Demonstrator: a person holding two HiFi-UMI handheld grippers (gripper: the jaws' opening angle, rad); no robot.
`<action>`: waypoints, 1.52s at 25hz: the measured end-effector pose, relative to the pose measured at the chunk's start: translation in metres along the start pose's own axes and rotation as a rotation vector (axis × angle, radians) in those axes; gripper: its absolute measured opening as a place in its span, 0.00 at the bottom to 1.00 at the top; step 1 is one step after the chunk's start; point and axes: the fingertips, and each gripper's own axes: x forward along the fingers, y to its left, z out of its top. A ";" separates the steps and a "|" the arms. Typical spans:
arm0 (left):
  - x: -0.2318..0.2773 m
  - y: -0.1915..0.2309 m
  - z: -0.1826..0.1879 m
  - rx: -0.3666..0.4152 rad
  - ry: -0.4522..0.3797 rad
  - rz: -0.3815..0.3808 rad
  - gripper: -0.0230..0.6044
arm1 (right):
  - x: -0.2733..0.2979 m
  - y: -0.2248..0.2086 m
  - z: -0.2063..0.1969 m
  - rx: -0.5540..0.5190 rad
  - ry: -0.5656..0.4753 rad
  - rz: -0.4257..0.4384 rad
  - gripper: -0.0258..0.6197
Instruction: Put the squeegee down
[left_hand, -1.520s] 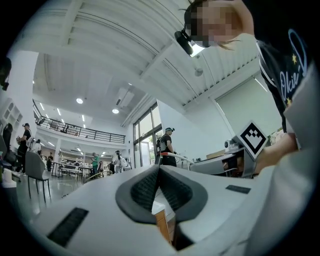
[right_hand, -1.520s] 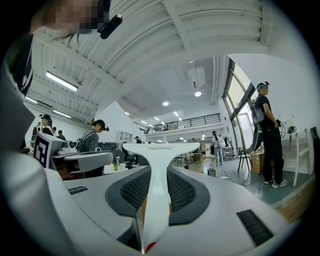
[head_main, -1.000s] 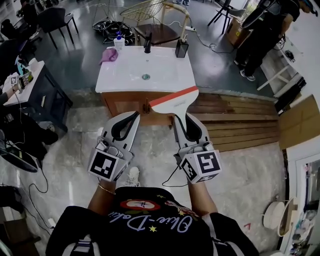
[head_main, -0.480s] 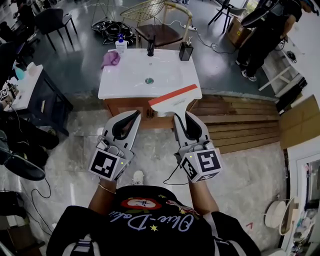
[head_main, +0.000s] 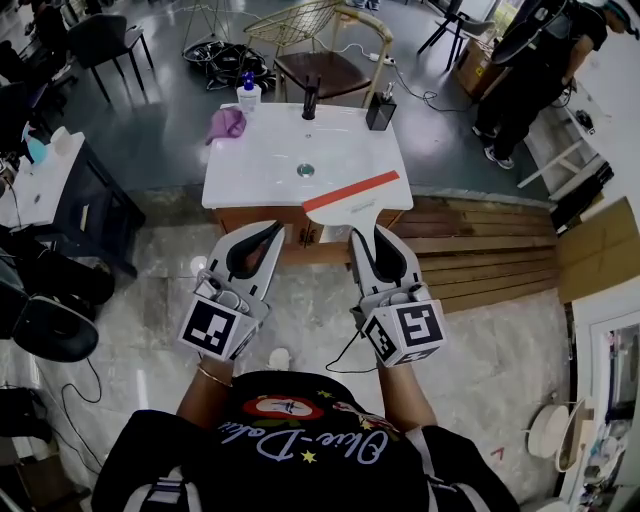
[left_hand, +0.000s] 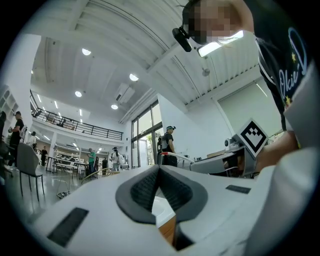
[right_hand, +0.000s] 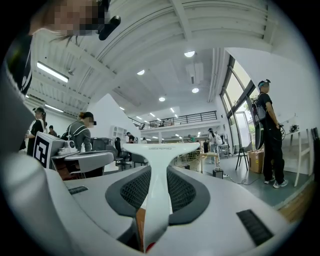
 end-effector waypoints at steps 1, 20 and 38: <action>-0.001 0.004 -0.001 -0.002 -0.001 0.002 0.03 | 0.003 0.001 0.000 -0.001 0.000 0.000 0.18; 0.009 0.048 -0.013 -0.023 -0.008 -0.027 0.03 | 0.043 0.007 -0.003 -0.011 -0.003 -0.040 0.18; 0.022 0.056 -0.022 -0.046 -0.022 -0.068 0.03 | 0.050 0.000 -0.011 0.001 0.013 -0.085 0.18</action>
